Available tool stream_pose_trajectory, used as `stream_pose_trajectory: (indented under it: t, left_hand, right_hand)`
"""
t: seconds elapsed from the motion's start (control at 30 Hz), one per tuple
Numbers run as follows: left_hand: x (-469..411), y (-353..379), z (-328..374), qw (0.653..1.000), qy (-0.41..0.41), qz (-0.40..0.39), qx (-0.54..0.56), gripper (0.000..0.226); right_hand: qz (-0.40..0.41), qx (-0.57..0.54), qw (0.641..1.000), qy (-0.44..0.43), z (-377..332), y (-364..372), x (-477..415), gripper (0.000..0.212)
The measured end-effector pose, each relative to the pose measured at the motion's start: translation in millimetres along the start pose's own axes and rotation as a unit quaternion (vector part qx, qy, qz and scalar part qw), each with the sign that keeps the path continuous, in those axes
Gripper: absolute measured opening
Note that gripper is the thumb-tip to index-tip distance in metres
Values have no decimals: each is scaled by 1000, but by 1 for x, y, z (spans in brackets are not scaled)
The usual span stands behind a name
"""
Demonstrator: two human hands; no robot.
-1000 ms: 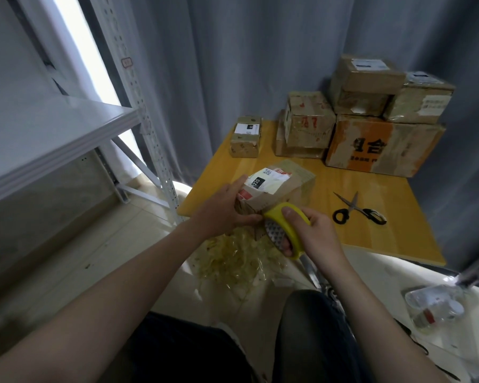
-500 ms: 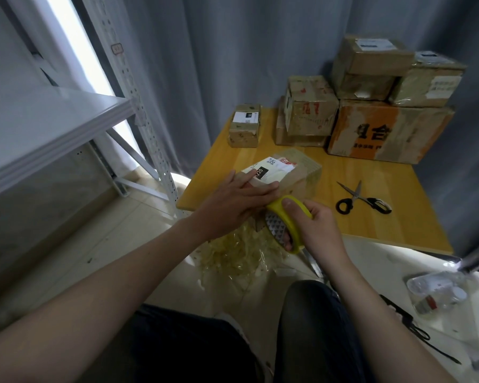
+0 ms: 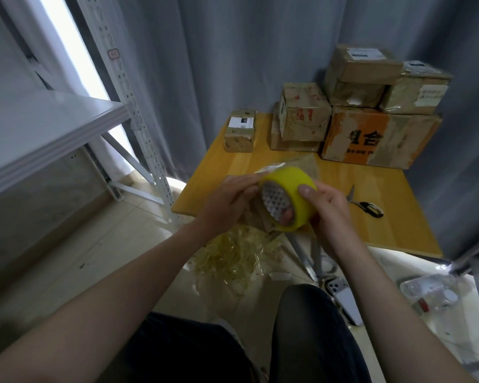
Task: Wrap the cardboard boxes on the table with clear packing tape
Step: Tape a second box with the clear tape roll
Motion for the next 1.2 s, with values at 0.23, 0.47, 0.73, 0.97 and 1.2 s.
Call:
stream_pose_trajectory:
  t: [0.23,0.47,0.73,0.97,1.2]
  left_hand:
    - [5,10,-35,938,-230,66,252,33]
    - [3,28,-42,978,-162,123,38,135]
    - [0,16,-35,963,-234,128,-27,109]
    - [-6,8,-37,960,-263,64,-71,133]
    - [-11,7,-31,971,-224,13,-86,133]
  right_hand:
    - [16,140,989,-49,-15,32,-59,16]
    - [60,138,987,-56,-4,37,-73,49]
    - [51,194,979,35,-22,11,-78,80]
    - [32,248,964,86,-9,-12,-10,66]
    - [6,216,968,125,19,-9,24,50]
Point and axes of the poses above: each hand's wrist, its own x-axis away from the middle knuckle, its own y-axis out of the palm, z = x × y, the point moved 8 cm from there along -x, towards the middle knuckle, and after that the axes turned 11 degrees about x, right-handed, at the moved point
